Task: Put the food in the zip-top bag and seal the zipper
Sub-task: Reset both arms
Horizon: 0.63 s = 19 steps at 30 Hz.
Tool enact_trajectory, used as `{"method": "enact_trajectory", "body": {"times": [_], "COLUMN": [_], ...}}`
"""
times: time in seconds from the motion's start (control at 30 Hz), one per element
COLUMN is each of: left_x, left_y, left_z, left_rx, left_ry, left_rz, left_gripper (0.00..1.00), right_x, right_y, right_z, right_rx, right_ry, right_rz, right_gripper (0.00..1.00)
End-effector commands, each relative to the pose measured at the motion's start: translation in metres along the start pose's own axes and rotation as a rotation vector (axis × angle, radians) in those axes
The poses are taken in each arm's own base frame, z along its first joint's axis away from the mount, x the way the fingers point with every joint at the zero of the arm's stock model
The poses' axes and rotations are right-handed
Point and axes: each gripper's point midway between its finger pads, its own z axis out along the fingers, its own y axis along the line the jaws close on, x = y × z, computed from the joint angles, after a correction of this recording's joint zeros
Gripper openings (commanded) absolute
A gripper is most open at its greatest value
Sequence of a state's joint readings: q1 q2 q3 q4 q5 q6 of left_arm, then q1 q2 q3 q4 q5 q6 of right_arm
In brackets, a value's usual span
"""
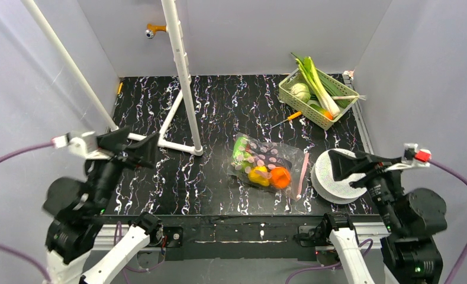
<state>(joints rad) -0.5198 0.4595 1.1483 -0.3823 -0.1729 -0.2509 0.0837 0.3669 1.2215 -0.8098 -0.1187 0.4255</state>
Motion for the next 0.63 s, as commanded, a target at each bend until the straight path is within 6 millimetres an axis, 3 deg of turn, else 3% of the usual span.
{"method": "enact_trajectory", "body": {"times": [0.0, 0.27, 0.6], "left_x": [-0.013, -0.049, -0.042], "left_y": [0.016, 0.015, 0.015], "left_z": [-0.031, -0.056, -0.053], "left_rx": [-0.067, -0.067, -0.064], "left_ry": [-0.02, -0.096, -0.091], "left_rz": [0.034, 0.039, -0.002], "left_gripper": [0.98, 0.98, 0.98], "right_x": [-0.024, -0.029, -0.024], "right_y": [-0.017, -0.029, -0.028], "right_z": [-0.014, -0.022, -0.019], "right_rx": [0.117, 0.19, 0.176], "right_ry": [-0.12, -0.159, -0.138], "right_rz": [-0.008, 0.027, 0.026], "right_gripper": [0.98, 0.98, 0.98]}}
